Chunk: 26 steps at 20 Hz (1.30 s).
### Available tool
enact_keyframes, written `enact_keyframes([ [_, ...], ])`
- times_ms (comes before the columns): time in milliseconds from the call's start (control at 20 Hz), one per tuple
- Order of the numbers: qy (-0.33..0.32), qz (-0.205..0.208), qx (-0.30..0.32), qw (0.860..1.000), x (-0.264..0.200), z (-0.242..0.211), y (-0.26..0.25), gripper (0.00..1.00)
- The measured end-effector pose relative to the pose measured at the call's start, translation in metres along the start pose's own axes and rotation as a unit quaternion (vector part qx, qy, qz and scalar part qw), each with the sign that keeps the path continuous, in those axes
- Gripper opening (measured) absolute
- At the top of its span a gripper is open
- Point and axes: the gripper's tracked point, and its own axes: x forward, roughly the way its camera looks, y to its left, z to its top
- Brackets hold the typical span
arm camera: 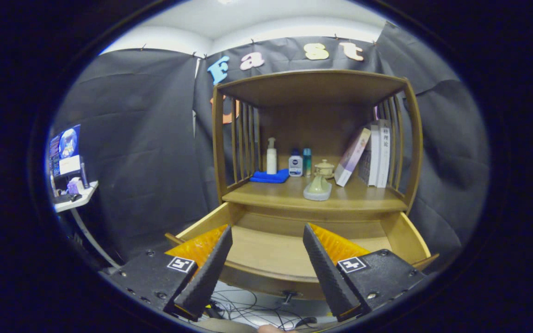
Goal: Pull open the drawer, take out the items inside it, and place them on the countertop above the cabinet.
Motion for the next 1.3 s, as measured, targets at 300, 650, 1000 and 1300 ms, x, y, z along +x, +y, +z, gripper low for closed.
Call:
enact_keyframes([
  [300,-0.023,-0.038,0.014,0.999,-0.021,-0.052,-0.016,0.98],
  [650,0.032,-0.063,0.011,0.997,-0.012,-0.115,-0.019,0.98],
  [1000,0.064,-0.095,0.053,0.992,0.016,-0.137,-0.028,0.98],
  [1300,0.066,-0.159,0.015,0.985,0.024,-0.14,-0.032,0.98],
])
